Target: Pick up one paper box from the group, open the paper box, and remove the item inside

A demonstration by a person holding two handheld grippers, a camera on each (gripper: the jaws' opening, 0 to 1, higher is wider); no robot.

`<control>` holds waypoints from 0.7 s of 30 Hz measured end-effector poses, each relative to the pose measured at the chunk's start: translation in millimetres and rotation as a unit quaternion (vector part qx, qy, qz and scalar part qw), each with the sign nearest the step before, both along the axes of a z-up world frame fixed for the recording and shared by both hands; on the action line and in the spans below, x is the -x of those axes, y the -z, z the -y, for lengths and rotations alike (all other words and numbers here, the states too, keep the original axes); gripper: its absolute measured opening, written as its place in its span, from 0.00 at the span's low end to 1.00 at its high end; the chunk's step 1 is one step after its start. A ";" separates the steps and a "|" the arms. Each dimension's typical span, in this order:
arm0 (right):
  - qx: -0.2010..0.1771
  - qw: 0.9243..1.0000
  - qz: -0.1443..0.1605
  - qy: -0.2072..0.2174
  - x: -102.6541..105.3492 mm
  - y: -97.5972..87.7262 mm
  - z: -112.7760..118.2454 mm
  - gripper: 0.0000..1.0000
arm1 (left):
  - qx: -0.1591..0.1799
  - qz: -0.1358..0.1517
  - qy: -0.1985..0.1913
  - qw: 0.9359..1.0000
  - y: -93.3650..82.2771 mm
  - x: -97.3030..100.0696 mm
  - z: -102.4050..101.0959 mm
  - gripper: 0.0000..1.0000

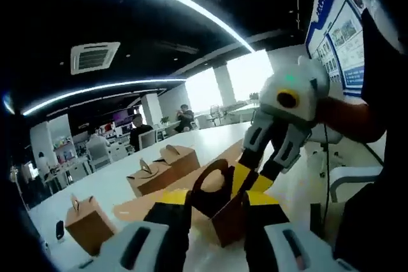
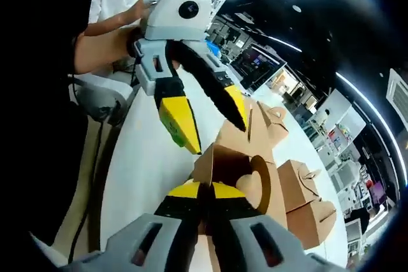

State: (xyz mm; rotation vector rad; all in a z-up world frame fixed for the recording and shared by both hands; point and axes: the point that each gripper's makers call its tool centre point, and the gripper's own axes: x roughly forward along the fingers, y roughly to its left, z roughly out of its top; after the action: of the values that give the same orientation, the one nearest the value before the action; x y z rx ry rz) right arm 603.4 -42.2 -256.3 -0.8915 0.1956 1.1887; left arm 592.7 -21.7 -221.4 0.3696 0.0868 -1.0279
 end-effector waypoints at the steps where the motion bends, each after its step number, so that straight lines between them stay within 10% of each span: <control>1: 0.001 1.000 -0.002 -0.003 0.5 0.0 0.8 0.06 | -0.010 0.000 0.006 1.000 2.0 2.4 2.4 0.30; 5: 0.012 1.000 -0.001 -0.014 -1.7 1.8 6.4 0.05 | -0.070 0.013 0.047 0.996 15.7 12.8 18.1 0.28; 21: 0.016 0.998 -0.004 -0.068 -0.2 2.0 9.3 0.06 | -0.083 0.017 0.075 0.994 12.2 2.7 24.0 0.20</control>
State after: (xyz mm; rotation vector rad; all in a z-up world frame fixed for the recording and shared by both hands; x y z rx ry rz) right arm 603.6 -51.6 -258.3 -0.9403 0.1637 1.3196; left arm 590.0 -45.7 -233.6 0.5514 0.1167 -1.1654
